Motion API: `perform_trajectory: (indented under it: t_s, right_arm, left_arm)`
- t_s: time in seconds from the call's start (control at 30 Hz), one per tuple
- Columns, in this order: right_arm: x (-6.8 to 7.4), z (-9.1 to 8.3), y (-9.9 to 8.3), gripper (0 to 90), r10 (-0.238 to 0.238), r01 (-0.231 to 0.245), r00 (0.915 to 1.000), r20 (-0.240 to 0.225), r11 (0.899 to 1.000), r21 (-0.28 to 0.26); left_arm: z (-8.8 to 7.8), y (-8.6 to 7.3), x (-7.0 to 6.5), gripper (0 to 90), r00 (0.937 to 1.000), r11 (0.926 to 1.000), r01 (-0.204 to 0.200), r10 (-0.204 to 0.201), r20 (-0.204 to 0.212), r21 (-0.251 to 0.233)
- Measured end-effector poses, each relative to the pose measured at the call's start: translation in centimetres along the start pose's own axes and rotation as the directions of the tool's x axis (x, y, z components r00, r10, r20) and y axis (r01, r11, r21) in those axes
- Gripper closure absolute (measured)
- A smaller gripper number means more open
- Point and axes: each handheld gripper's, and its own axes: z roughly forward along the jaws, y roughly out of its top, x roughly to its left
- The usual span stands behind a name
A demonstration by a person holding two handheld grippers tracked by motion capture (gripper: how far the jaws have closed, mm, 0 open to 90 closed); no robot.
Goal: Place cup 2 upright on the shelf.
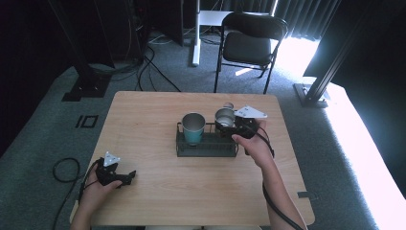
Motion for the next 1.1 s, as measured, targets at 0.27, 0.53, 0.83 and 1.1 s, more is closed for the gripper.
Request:
perform_trajectory:
  t_s: [0.27, 0.53, 0.83, 1.1]
  right_arm:
    - [0.4, 1.2, -1.0, 12.8, 0.005, -0.005, 0.9998, -0.018, 1.000, 0.022]
    - [0.4, 2.0, -2.2, 12.8, 0.018, -0.017, 0.9997, -0.019, 0.999, 0.041]
    - [0.7, 2.8, -3.0, 12.8, 0.026, -0.024, 0.9993, -0.027, 0.998, 0.064]
    - [1.0, 3.6, -3.8, 12.8, 0.003, 0.000, 0.9997, -0.023, 0.996, 0.092]
  left_arm:
    - [0.0, 0.0, 0.0, 2.2, 1.0000, 1.0000, -0.001, 0.001, 0.001, 0.000]
    - [0.0, 0.0, 0.0, 2.2, 1.0000, 1.0000, -0.001, 0.001, 0.001, 0.000]
    - [0.0, 0.0, 0.0, 2.2, 1.0000, 1.0000, -0.001, 0.001, 0.001, 0.000]
    - [0.0, 0.0, 0.0, 2.2, 1.0000, 1.0000, -0.001, 0.001, 0.001, 0.000]
